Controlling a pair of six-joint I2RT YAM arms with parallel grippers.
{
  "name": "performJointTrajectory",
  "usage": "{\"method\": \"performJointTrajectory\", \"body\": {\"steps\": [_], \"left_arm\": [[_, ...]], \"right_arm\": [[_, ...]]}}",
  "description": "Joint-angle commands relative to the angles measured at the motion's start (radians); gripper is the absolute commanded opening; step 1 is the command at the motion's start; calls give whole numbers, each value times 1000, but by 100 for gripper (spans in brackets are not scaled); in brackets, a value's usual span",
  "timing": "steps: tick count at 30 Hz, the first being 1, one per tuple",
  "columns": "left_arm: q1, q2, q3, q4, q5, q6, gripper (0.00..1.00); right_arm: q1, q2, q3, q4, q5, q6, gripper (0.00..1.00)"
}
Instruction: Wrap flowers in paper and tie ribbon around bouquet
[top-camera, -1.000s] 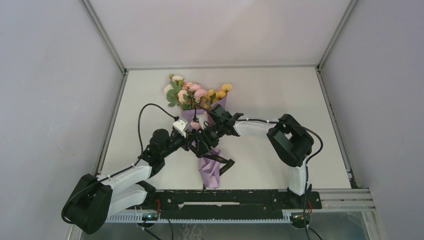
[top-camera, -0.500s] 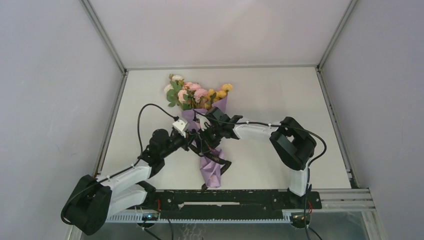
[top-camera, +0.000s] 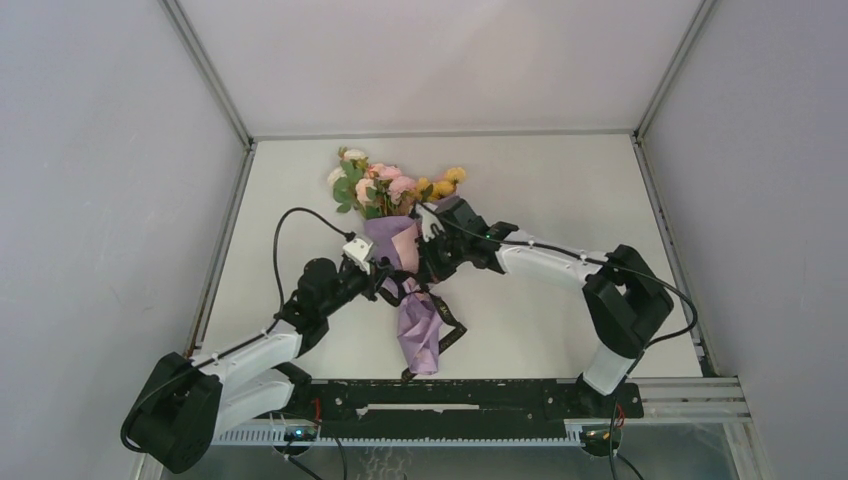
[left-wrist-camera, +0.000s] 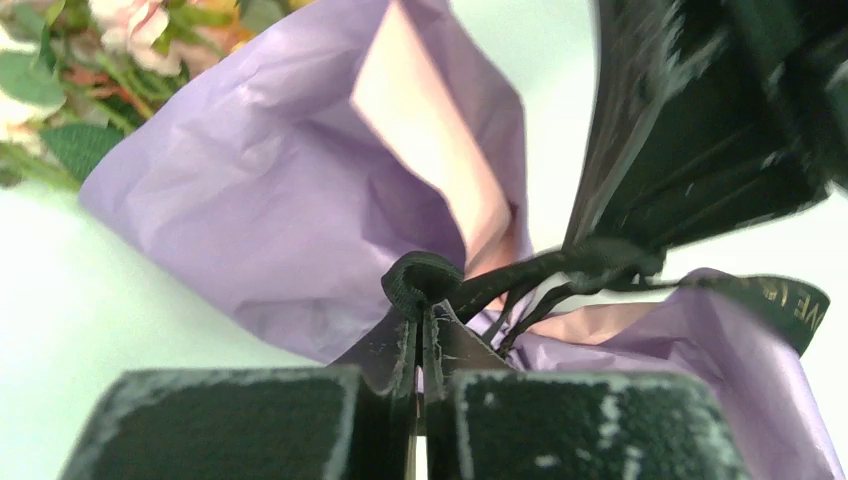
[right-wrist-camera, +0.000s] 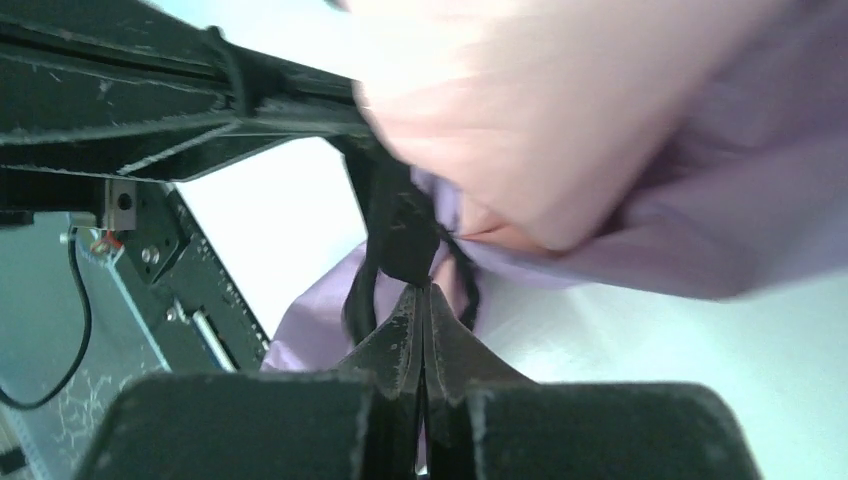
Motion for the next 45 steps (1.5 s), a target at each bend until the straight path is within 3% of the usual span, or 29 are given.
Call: {"method": "performJointTrajectory", "body": {"steps": [1, 4, 13, 18, 22, 33, 42, 45], "left_arm": [[47, -13, 28, -80, -89, -165, 0], [61, -18, 33, -156, -123, -254, 0], [102, 18, 25, -197, -250, -334, 0], [173, 27, 37, -241, -329, -409, 0], [191, 44, 17, -201, -338, -433, 0], [252, 131, 15, -259, -388, -522, 0], [252, 176, 34, -244, -361, -509, 0], [252, 169, 29, -244, -365, -512, 0]], "right_arm": [[-81, -68, -55, 65, 32, 62, 0], [-131, -97, -111, 117, 36, 96, 0], [-239, -195, -250, 145, 90, 146, 0], [-353, -244, -404, 201, 81, 200, 0], [-419, -223, -513, 287, -6, 251, 0], [-561, -158, -622, 345, -36, 271, 0], [-578, -157, -631, 374, -77, 272, 0], [-550, -191, -628, 425, -155, 238, 3]]}}
